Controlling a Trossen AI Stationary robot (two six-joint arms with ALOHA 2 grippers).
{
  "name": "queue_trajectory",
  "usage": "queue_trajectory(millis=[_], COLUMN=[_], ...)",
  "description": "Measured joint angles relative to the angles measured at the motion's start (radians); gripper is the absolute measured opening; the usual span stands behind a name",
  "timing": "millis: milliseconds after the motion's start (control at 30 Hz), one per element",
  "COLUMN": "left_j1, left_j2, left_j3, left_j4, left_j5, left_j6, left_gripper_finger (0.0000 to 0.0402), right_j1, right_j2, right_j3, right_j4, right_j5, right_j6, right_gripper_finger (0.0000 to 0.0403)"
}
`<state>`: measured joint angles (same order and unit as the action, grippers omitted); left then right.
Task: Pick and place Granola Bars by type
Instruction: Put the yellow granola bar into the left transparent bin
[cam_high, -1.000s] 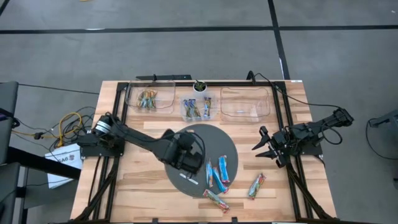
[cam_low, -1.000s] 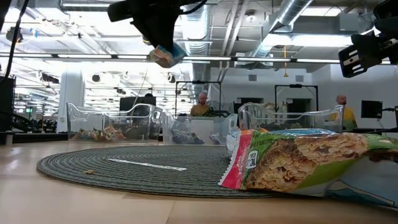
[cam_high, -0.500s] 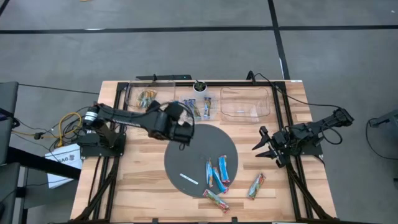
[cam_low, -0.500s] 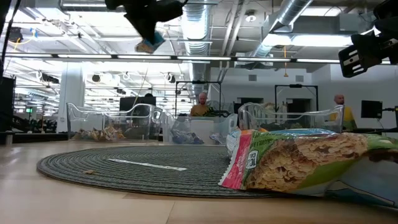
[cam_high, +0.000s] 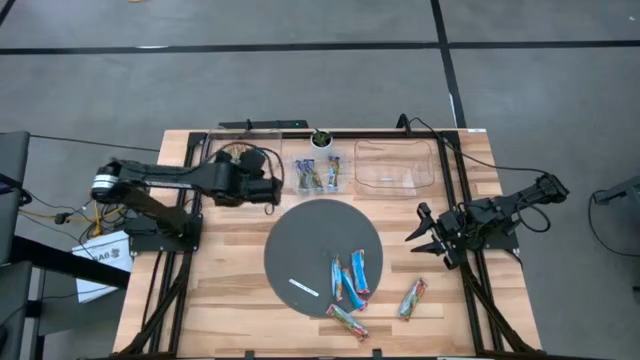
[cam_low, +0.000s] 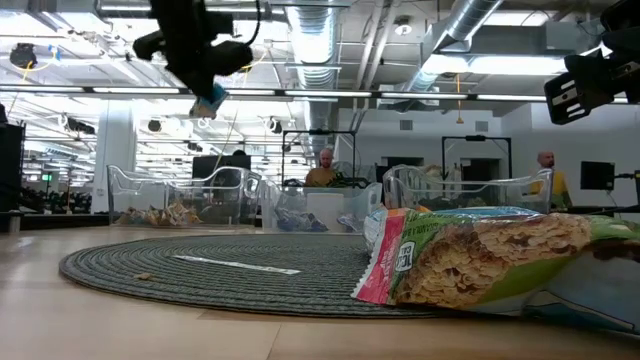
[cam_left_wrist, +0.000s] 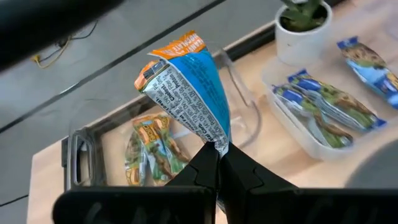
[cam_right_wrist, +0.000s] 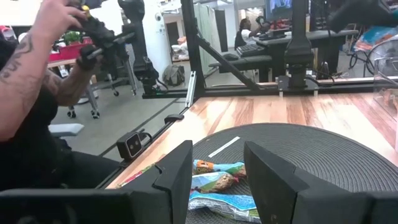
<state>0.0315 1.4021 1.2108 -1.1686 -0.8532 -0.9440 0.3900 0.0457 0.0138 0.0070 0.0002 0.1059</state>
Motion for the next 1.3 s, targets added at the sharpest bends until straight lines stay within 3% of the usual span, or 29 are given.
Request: queue_trajectory(millis=[300, 600, 833, 1300], left_j1=[0.097, 0.178, 0.253, 0.445], left_j2=[-0.150, -0.160, -0.167, -0.156], left_j3=[-0.173, -0.239, -0.320, -0.480], left_j4=[0.206, 0.330, 0.475, 0.710], left_j5=[-0.101, -0.131, -0.122, -0.005], left_j6=[0.139, 0.246, 0.341, 0.515], left_gripper_finger=[0.0000, 0.0000, 0.0000, 0.0000], right_j1=[0.000, 0.000, 0.000, 0.000], right_j2=[0.000, 0.000, 0.000, 0.000], right_j3=[0.000, 0.000, 0.000, 0.000], right_j4=[0.000, 0.000, 0.000, 0.000], right_j5=[0.000, 0.000, 0.000, 0.000], right_j6=[0.000, 0.000, 0.000, 0.000], right_gripper_finger=[0.0137, 0.0137, 0.0139, 0.0137])
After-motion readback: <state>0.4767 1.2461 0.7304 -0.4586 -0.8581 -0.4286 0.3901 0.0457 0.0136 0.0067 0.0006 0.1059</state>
